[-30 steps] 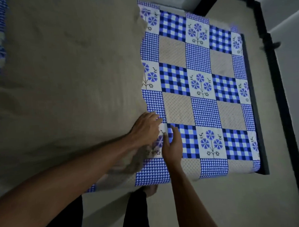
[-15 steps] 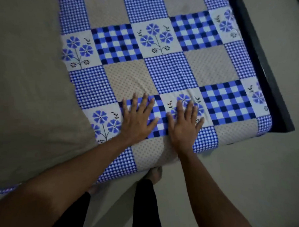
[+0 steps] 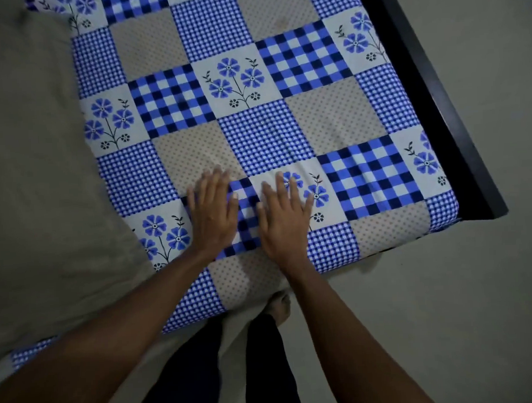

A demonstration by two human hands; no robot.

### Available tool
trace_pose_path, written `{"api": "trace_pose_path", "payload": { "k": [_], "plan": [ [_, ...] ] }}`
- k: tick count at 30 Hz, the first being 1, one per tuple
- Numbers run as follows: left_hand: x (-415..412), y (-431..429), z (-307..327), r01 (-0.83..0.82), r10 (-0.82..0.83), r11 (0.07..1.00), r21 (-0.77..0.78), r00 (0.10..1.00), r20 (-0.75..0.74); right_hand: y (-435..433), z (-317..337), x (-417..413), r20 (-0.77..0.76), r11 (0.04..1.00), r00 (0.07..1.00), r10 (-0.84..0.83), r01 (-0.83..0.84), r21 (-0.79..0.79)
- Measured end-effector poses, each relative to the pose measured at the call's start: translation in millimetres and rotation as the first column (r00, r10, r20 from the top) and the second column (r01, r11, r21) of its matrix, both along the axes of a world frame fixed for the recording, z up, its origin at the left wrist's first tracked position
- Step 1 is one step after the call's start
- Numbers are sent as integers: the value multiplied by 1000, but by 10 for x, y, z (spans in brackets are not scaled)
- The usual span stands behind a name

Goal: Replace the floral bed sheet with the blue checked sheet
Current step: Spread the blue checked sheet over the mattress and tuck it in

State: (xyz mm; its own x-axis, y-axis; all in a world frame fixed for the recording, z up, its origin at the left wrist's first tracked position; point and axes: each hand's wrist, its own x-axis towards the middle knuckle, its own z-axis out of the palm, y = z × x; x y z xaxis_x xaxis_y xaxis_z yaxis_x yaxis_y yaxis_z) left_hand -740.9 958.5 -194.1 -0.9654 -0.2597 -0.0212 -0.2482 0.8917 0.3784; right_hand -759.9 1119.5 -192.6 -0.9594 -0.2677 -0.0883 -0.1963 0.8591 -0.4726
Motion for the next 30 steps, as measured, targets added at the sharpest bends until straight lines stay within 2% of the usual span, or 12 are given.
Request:
{"api": "trace_pose_path", "payload": {
  "k": [3,5,8,11,16,20,25,30],
  "plan": [
    [-166,-472,-72,-136,153,985,-110,975,160,-422,-65,-56,36,971,971,238,-239,15],
    [-263,-574,-161,-141,173,980,-142,954,245,-431,-181,-192,66,960,962,267,-271,69],
    [-377,-397,-288,-85,140,975,-203,952,272,-83,-331,-506,45,980,991,129,-134,145],
    [-619,-92,-317,-93,141,977,-191,955,260,406,-369,-867,37,979,999,-24,16,204],
    [-1059,608,-269,118,-67,976,-181,962,266,1142,-350,-1328,2,937,967,-253,245,251],
    [-1384,1141,-268,266,-205,941,-208,939,275,1533,-350,-1589,-16,917,948,-317,310,251],
    [-1742,1657,-280,321,-260,925,-206,926,274,1786,-359,-1849,-26,867,897,-441,434,243],
    [-2026,2118,-277,317,-257,918,-236,933,251,2161,-290,-2121,127,876,873,-471,446,187]
  ]
}}
